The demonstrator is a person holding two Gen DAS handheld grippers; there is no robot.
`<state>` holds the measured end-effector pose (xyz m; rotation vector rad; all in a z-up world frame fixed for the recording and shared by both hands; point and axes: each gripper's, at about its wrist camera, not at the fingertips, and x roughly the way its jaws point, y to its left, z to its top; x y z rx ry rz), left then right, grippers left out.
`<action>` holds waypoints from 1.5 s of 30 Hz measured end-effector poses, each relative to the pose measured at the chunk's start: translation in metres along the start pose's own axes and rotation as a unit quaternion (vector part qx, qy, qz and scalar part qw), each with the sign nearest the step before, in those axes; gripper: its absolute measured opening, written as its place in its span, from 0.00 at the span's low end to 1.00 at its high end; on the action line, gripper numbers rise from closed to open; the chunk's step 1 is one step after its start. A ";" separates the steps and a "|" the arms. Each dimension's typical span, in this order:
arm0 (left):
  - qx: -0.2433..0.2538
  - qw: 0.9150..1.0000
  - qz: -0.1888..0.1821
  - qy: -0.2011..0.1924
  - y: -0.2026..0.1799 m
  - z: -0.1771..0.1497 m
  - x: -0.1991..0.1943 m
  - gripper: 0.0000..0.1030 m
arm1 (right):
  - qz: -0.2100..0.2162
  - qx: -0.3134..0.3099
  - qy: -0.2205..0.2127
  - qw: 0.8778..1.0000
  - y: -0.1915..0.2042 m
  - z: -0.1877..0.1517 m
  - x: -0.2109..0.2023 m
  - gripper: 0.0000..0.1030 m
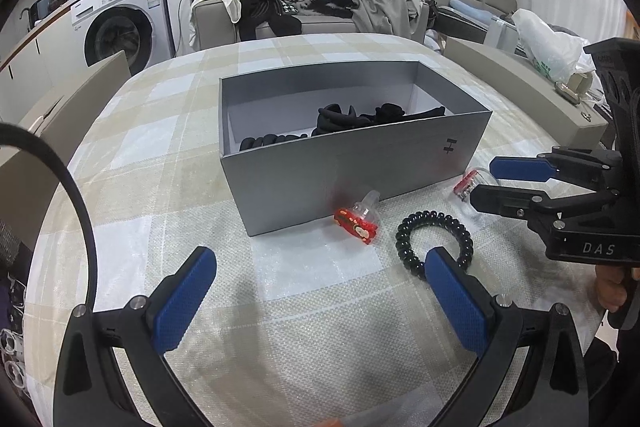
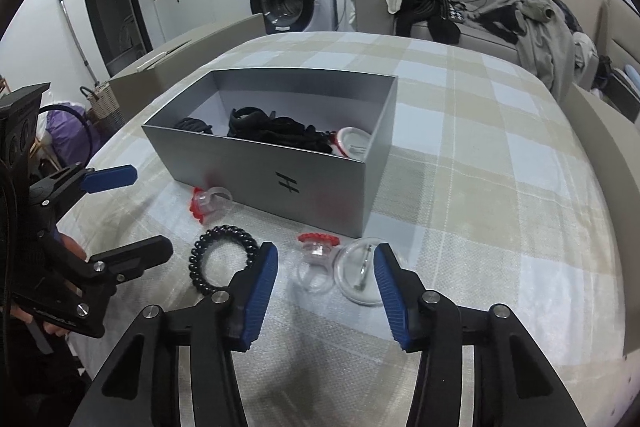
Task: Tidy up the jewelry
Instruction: 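Move the right gripper to the red-capped clear cup and grasp it, then hold clear cup in right gripper while left gripper grasps black coiled hair tie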
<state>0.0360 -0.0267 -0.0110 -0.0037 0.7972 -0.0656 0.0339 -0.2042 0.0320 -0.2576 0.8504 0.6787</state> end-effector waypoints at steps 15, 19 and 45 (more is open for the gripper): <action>0.000 1.000 -0.005 0.003 0.000 0.001 0.001 0.99 | 0.022 0.002 0.024 0.999 0.008 0.007 0.015 0.23; 0.003 1.000 -0.005 0.004 -0.001 0.001 0.001 0.99 | 0.033 0.002 0.028 0.999 0.012 0.005 0.017 0.24; 0.003 0.999 -0.011 0.037 -0.008 -0.004 0.006 0.65 | 0.065 0.028 -0.007 0.997 0.000 -0.001 -0.014 0.18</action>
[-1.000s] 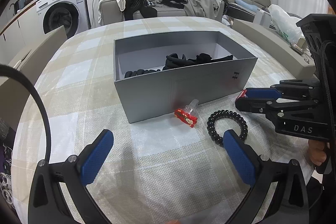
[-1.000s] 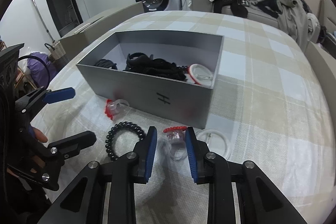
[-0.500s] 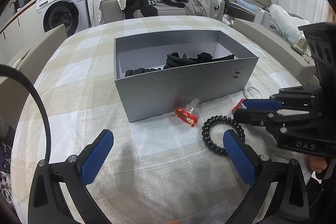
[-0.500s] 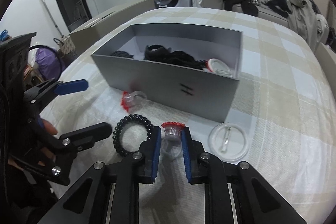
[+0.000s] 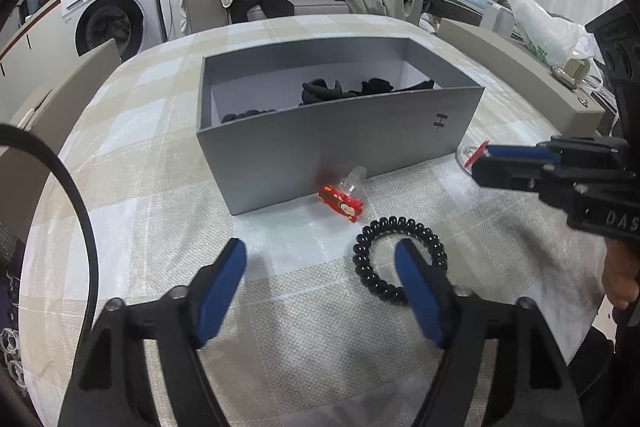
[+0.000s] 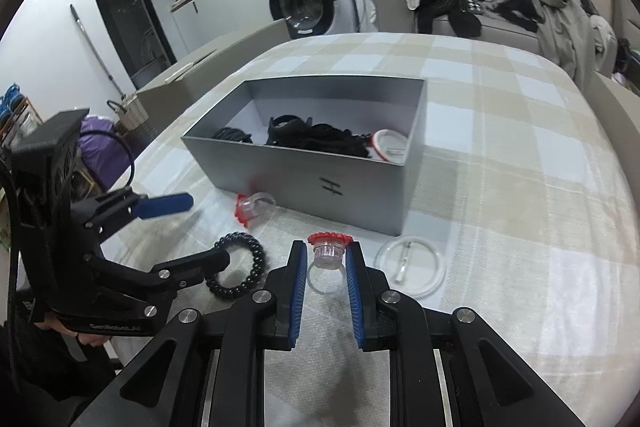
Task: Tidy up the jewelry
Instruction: 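Hold clear cup in right gripper while left gripper grasps black coiled hair tie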
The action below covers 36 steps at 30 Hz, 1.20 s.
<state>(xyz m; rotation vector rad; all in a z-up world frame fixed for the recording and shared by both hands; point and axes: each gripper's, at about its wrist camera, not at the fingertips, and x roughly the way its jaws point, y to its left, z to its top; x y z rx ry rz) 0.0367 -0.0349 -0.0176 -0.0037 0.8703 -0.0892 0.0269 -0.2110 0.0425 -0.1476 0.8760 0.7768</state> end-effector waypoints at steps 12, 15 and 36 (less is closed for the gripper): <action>0.021 1.000 -0.008 -0.007 -0.007 -0.002 -0.001 0.38 | -0.004 -0.002 -0.010 1.000 0.001 0.001 -0.002 0.18; 0.027 1.000 -0.010 -0.007 -0.008 -0.003 -0.002 0.37 | -0.004 -0.005 -0.009 1.000 0.003 0.000 -0.002 0.18; 0.045 0.998 -0.027 -0.020 -0.011 -0.001 -0.005 0.05 | -0.009 0.004 -0.010 1.000 -0.002 0.000 -0.001 0.18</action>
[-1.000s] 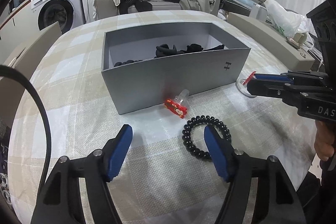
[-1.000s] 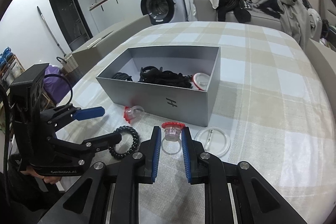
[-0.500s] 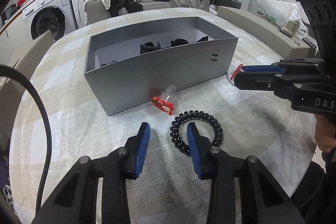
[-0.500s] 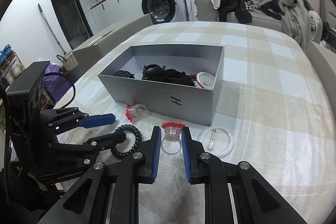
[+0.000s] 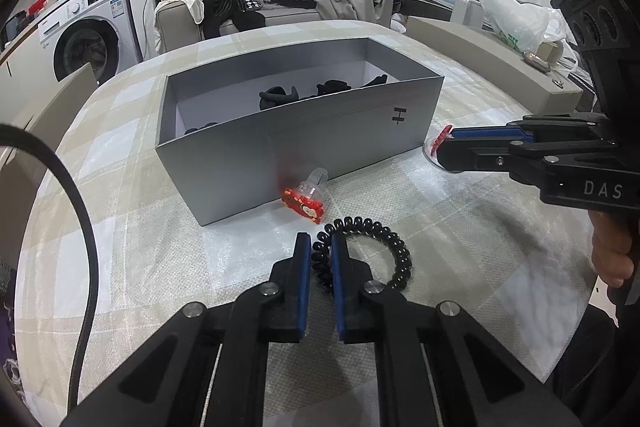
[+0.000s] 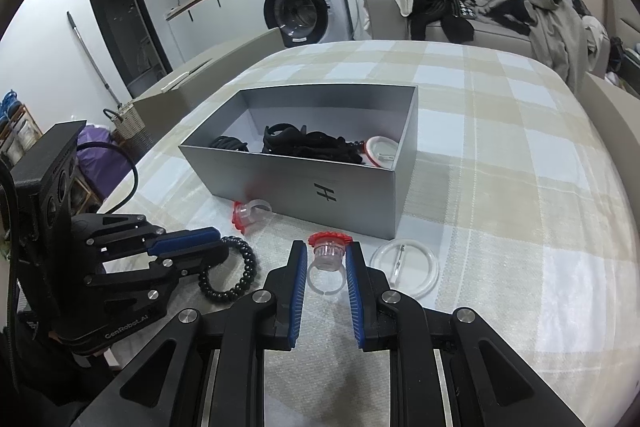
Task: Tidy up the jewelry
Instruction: 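Hold clear cup in right gripper while left gripper grasps black coiled hair tie, then carry the clear cup and coiled hair tie over the grey box with both grippers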
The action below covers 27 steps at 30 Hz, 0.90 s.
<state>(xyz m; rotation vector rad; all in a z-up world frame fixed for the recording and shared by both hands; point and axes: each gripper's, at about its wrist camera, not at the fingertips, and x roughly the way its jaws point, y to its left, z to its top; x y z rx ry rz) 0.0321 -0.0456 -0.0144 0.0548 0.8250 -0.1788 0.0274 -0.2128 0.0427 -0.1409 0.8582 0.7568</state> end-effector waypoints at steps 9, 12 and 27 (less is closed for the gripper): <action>0.011 0.999 -0.023 -0.036 -0.006 0.002 -0.015 0.05 | 0.003 0.005 -0.010 1.000 -0.002 0.002 -0.005 0.18; 0.008 0.998 -0.022 -0.054 -0.005 0.005 -0.022 0.04 | 0.006 0.011 -0.019 1.000 -0.005 0.004 -0.010 0.18; 0.003 0.999 -0.005 -0.036 0.003 0.006 -0.014 0.04 | 0.005 0.019 -0.027 0.999 -0.009 0.008 -0.016 0.18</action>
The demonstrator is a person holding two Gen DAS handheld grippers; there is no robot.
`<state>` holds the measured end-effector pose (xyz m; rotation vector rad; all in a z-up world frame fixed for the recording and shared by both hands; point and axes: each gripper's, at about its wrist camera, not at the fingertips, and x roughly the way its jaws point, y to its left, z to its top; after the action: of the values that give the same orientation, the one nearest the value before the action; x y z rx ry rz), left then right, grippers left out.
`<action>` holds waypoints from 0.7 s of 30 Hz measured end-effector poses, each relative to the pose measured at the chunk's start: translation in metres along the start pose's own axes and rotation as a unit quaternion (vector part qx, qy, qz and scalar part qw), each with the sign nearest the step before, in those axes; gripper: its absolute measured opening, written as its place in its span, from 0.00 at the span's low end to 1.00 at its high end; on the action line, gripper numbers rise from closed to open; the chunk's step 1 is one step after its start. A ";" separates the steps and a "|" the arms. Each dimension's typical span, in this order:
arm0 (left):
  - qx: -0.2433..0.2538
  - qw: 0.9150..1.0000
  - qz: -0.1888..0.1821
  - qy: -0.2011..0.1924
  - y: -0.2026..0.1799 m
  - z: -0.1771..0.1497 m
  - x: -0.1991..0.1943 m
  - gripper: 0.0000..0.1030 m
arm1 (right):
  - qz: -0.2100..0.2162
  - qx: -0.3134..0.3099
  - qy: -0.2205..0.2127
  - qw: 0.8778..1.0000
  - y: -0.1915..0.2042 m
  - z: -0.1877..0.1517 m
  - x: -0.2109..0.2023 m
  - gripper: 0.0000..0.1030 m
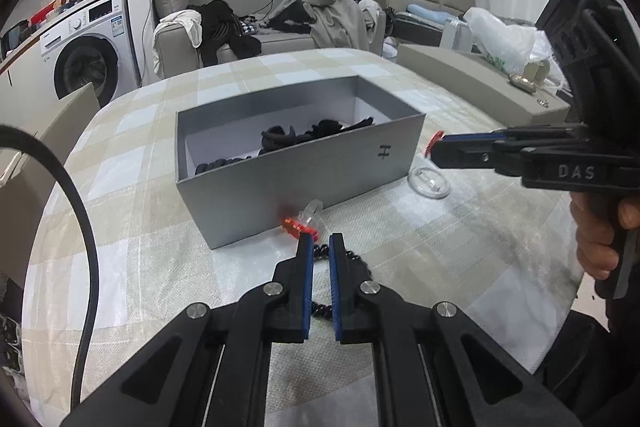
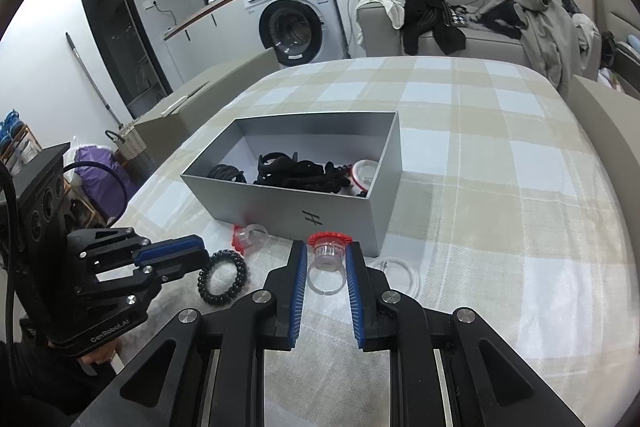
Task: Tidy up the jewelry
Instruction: 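Carry the clear cup and coiled hair tie over the grey box with both grippers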
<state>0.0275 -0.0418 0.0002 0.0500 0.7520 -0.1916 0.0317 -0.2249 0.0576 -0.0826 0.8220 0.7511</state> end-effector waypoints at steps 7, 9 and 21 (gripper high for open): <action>-0.003 0.998 0.034 0.052 0.002 -0.007 0.019 0.19 | 0.000 0.002 0.002 1.000 -0.001 0.000 0.001 0.18; -0.004 0.998 0.032 0.052 0.002 -0.007 0.018 0.19 | 0.001 0.002 0.002 1.000 -0.001 -0.001 0.001 0.18; -0.001 1.000 -0.005 0.010 -0.004 -0.002 -0.007 0.04 | 0.009 0.002 -0.007 1.000 0.002 0.001 -0.003 0.18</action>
<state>0.0207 -0.0441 0.0035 0.0461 0.7735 -0.2005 0.0296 -0.2244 0.0612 -0.0665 0.8120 0.7653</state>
